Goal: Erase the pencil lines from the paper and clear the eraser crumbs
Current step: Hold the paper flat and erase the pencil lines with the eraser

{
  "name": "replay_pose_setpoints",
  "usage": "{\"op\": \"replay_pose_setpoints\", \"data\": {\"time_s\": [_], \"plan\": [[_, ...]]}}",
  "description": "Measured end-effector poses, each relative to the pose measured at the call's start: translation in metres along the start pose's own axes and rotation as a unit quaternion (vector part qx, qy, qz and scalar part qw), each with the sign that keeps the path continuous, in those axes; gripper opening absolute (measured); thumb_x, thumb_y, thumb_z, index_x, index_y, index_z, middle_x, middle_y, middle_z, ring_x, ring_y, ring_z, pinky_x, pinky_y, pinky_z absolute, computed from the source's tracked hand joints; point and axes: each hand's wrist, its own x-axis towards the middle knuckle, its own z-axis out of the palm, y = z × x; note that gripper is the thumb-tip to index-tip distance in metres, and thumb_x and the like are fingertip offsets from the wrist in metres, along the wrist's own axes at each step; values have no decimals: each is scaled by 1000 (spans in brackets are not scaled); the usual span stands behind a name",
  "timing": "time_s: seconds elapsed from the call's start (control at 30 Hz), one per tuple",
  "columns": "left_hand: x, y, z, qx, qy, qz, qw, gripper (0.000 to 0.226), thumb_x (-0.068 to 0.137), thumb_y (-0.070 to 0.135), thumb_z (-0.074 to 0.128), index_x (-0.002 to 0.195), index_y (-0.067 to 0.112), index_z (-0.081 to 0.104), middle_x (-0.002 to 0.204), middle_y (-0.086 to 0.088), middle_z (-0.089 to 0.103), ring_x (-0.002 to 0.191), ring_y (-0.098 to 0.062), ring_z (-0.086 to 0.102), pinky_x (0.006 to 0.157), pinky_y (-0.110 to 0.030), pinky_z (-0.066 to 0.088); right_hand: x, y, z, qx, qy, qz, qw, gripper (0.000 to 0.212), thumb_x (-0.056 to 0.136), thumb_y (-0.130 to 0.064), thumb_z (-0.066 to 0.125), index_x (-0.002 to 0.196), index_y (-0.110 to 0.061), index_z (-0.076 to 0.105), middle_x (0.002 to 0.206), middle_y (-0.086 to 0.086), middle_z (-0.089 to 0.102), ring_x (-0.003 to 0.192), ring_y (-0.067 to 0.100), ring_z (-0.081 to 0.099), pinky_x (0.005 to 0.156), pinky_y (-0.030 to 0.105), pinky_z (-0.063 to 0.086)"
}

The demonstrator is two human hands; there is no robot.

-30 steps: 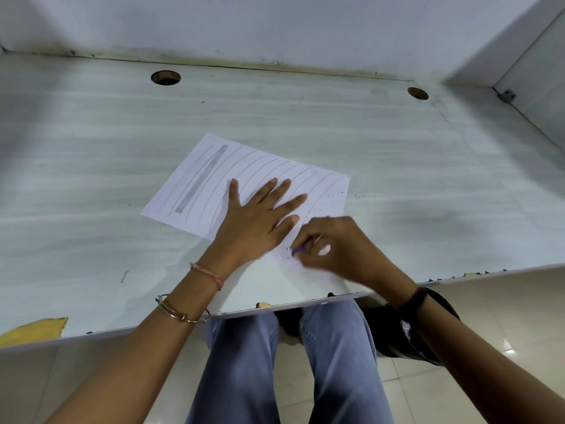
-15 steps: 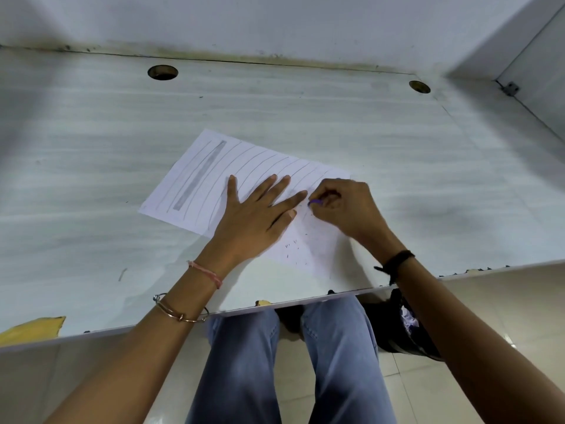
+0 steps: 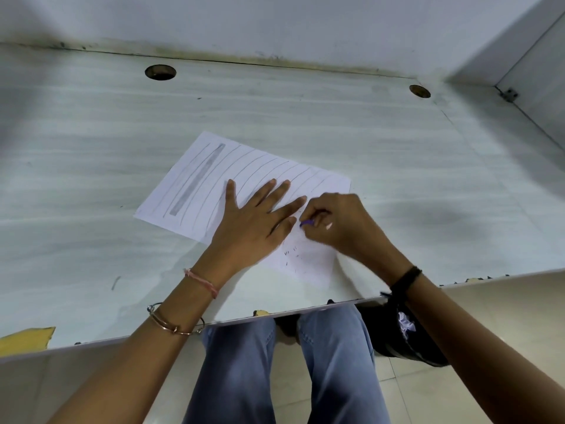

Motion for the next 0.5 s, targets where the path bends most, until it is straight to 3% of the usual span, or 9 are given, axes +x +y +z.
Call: {"op": "replay_pose_setpoints", "data": {"time_s": [0.07,0.17,0.23,0.33,0.4,0.5], "plan": [[0,-1,0,-2,3,4,1000,47,102,51,4,149,53,2,162,15,-5,149,-6,-10,111,-67,-11,-1,0,-3,1,-25,-5,1000,8,70,-2,70,74,-8,72,65,-7,61,62,8,57,65,18,43],[-1,-3,2,-2,10,15,1000,52,97,53,-2,149,53,1,163,14,-3,149,-7,-8,110,-67,-12,22,19,-12,30,39,61,997,10,71,-2,70,76,-10,73,66,-8,62,60,4,56,59,9,41],[-1,-3,2,-1,9,11,1000,53,96,54,-2,149,54,2,163,15,-3,149,-7,-8,110,-66,-13,24,18,-11,16,47,60,997,9,71,-2,69,76,-10,72,67,-4,63,61,7,56,60,15,43],[0,-1,1,1,1,3,1000,49,101,53,2,150,53,2,162,15,-5,149,-6,-10,111,-67,-12,3,-2,-2,-14,-10,-10,1000,7,70,-3,69,74,-9,72,65,-4,63,62,11,58,64,22,45],[0,-1,1,1,-3,4,1000,48,102,53,2,149,54,1,162,15,-6,148,-6,-11,111,-67,-12,-4,-4,-2,-9,-49,-19,999,7,70,-4,70,74,-10,72,65,-4,64,62,8,58,63,18,44],[-1,-2,1,0,5,14,1000,51,97,54,-2,148,54,-1,163,15,-4,149,-6,-9,110,-66,-11,18,15,-11,23,10,44,999,9,71,-3,70,76,-10,72,64,-10,61,60,1,56,59,10,40]]}}
